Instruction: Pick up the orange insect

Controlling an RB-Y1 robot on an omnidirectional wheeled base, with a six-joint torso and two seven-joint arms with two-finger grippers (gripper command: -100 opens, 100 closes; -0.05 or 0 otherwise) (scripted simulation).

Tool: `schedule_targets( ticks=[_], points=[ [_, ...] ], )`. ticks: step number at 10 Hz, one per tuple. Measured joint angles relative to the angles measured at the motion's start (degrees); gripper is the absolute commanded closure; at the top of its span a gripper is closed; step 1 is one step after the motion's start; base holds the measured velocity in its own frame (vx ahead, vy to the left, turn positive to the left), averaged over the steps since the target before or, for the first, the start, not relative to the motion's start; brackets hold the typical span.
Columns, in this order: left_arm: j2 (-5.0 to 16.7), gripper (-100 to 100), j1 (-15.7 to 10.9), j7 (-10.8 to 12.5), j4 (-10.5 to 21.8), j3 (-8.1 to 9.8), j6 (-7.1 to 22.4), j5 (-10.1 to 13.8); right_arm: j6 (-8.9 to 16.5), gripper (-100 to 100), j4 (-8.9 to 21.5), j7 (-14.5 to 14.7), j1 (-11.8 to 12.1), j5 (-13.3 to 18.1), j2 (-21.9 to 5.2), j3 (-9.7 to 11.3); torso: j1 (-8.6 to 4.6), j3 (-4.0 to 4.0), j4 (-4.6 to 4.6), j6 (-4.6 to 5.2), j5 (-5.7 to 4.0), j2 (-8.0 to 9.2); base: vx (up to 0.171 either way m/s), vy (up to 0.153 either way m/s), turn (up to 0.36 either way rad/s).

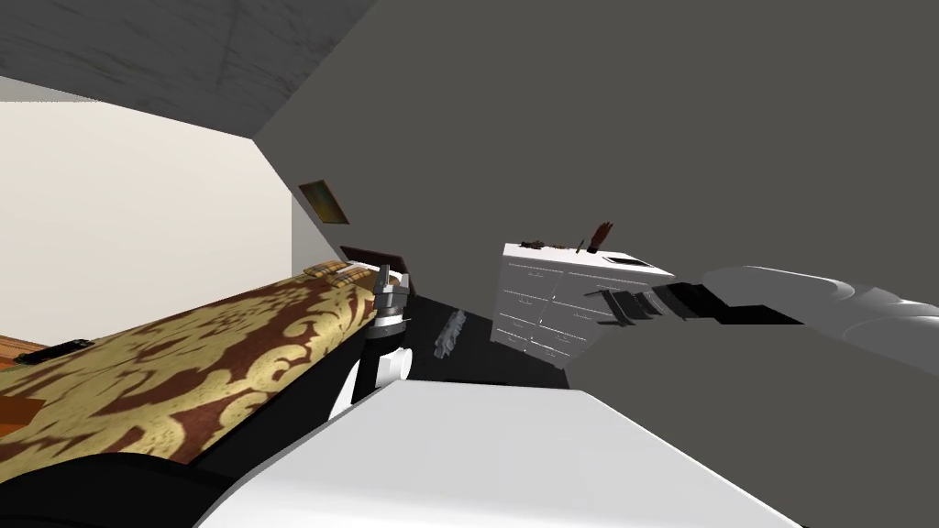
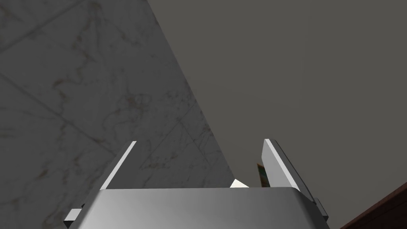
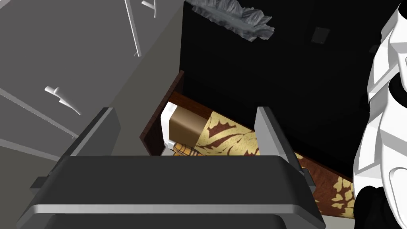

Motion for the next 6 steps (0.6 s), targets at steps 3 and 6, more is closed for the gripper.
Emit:
schedule_targets(
  ticks=[3, 6],
  points=[
    [0.0, 0, 0.0, 0.0, 0.0, 0.00, 0.0, 0.0, -3.5, -100, 5.8, -0.3, -4.0, 4.1, -3.9, 1.5, -0.03, 0.00, 0.00, 0.02, -0.01, 0.01, 0.043, 0.059, 0.167],
    [0.0, 0, 0.0, 0.0, 0.0, 0.00, 0.0, 0.0, -7.1, -100, 12.6, 0.1, -5.7, 7.3, -8.5, 2.2, 0.00, -0.08, -0.03, -0.01, 0.01, -0.15, 0.083, 0.045, 0.127]
  ],
)
